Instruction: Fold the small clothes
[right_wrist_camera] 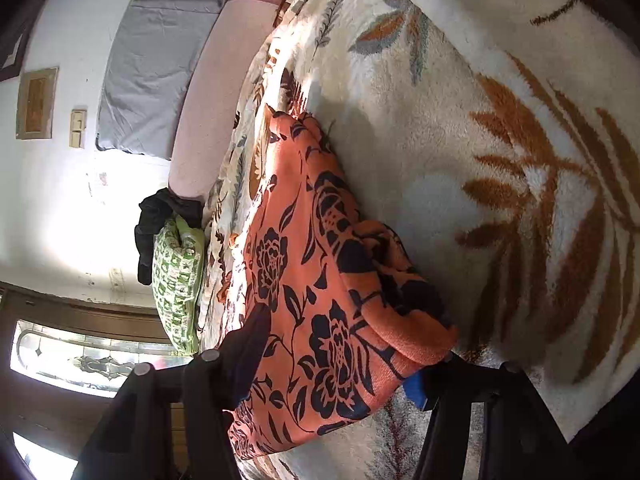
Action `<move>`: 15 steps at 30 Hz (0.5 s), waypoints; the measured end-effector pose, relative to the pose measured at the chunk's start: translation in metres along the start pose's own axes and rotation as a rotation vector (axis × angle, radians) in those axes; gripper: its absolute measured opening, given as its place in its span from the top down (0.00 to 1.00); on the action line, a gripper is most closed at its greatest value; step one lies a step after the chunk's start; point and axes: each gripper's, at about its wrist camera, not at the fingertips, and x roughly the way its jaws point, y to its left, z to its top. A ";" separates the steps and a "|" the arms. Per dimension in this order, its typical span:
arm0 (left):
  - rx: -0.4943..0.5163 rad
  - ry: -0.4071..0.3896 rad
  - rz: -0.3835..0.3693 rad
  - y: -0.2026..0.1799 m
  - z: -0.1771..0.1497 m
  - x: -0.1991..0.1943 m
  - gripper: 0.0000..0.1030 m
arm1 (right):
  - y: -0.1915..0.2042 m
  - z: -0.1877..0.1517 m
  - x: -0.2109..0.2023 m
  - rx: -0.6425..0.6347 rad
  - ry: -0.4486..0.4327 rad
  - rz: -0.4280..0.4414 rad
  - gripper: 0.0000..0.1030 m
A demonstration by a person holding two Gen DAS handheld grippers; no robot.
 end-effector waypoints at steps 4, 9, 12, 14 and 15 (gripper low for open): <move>-0.005 0.000 -0.005 0.000 0.005 0.007 0.00 | -0.005 0.001 0.003 0.023 -0.002 0.005 0.40; 0.013 0.074 0.002 -0.003 -0.001 0.038 0.00 | -0.009 0.002 0.006 0.038 0.013 0.010 0.39; 0.026 0.059 0.007 -0.006 -0.001 0.035 0.00 | -0.011 0.003 0.006 0.052 0.024 0.016 0.39; 0.017 0.070 -0.003 -0.004 0.000 0.035 0.00 | -0.012 0.004 0.007 0.056 0.034 0.019 0.39; 0.012 0.075 -0.005 -0.003 0.002 0.033 0.00 | -0.012 0.005 0.007 0.057 0.036 0.020 0.39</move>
